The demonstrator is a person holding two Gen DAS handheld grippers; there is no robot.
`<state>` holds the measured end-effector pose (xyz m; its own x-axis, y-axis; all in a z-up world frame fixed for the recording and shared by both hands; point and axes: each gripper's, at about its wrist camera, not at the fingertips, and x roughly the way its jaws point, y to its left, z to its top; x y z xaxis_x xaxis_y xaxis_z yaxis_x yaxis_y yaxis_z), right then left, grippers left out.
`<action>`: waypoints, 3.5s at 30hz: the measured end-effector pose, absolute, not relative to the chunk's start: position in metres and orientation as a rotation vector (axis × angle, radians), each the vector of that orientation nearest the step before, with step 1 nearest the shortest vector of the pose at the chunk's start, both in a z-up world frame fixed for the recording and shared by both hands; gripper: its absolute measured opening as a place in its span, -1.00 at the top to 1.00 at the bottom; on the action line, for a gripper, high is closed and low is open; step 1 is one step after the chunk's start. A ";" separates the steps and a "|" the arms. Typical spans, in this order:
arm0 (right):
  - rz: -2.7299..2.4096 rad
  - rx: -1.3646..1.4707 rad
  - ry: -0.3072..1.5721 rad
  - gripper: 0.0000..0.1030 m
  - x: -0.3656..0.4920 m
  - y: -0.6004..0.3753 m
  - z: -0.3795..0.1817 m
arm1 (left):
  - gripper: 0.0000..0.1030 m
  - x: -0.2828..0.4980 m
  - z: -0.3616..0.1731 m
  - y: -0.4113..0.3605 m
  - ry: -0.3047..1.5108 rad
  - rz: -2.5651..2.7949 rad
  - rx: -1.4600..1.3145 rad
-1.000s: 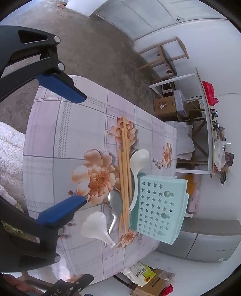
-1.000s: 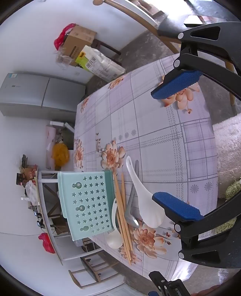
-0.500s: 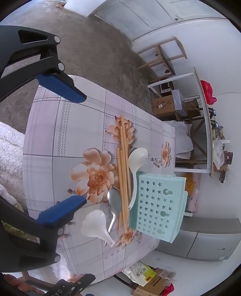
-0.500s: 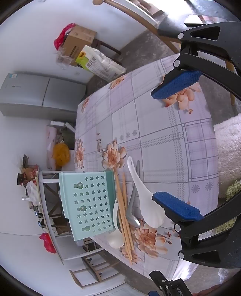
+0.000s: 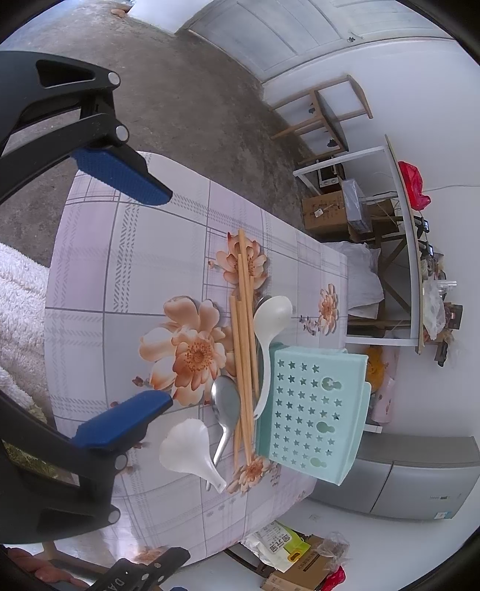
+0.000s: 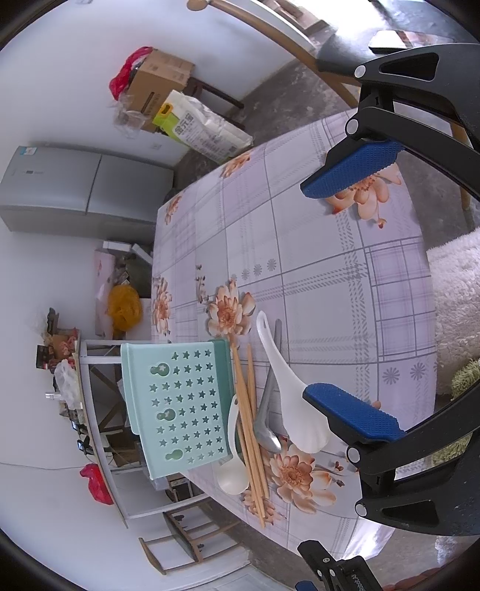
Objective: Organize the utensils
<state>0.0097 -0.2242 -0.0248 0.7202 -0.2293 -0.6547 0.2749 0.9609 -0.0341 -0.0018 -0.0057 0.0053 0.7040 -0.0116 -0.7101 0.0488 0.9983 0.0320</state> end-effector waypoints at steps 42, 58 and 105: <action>-0.277 0.069 0.712 -0.86 0.007 -0.225 -0.025 | -0.89 -0.003 -0.001 0.003 0.803 -0.018 0.051; -0.279 0.070 0.711 -0.86 0.008 -0.223 -0.025 | -0.89 -0.003 -0.003 0.002 0.815 -0.021 0.057; -0.265 0.163 0.838 -0.86 0.055 -0.259 -0.084 | 0.41 0.089 -0.067 -0.054 1.153 -0.657 -0.463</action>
